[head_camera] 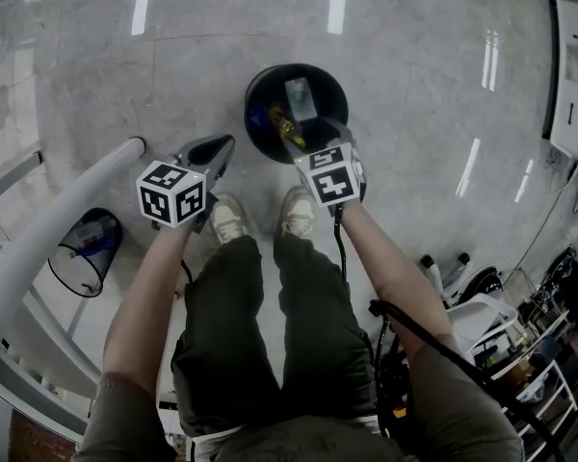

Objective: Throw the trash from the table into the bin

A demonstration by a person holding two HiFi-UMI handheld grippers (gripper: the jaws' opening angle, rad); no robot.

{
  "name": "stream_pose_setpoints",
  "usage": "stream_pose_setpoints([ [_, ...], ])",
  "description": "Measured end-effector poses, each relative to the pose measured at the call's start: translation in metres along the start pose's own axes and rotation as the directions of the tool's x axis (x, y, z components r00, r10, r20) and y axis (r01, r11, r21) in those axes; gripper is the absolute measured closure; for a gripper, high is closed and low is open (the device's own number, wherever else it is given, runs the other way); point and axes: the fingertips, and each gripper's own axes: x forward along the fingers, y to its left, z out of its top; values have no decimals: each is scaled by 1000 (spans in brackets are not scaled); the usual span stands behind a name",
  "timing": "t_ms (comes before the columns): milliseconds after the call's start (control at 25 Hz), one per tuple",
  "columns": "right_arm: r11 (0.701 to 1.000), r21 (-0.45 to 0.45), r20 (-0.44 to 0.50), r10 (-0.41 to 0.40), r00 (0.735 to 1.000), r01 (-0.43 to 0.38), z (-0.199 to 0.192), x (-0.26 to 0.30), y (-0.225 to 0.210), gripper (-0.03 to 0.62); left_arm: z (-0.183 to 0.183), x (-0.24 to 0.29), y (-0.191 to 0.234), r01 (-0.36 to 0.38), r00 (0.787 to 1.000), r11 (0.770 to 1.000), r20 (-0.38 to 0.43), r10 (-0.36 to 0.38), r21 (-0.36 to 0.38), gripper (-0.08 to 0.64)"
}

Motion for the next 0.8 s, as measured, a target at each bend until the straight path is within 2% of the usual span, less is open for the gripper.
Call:
stream_pose_setpoints([
  [240,1000,-14,68,1,998,0,40,-65,1,264,42,-32,-35,-3,1000,1000,26,3,27,561],
  [320,1000,-12,110,10,994,-9,62,-95,3,264,62,-46,-51,-3,999,999,43,2,37,561],
  [520,997,-77,220,4,976,13,124,-189,11,265,124,-87,-102,-1,997,997,81,-5,77,561],
  [640,995,-89,301,-21,953,50,167,-257,11,265,173,-121,-142,9,991,995,134,-22,103,561],
  [800,988,-113,443,-41,896,101,233,-360,13,273,258,-179,-209,31,964,986,256,-73,165,561],
])
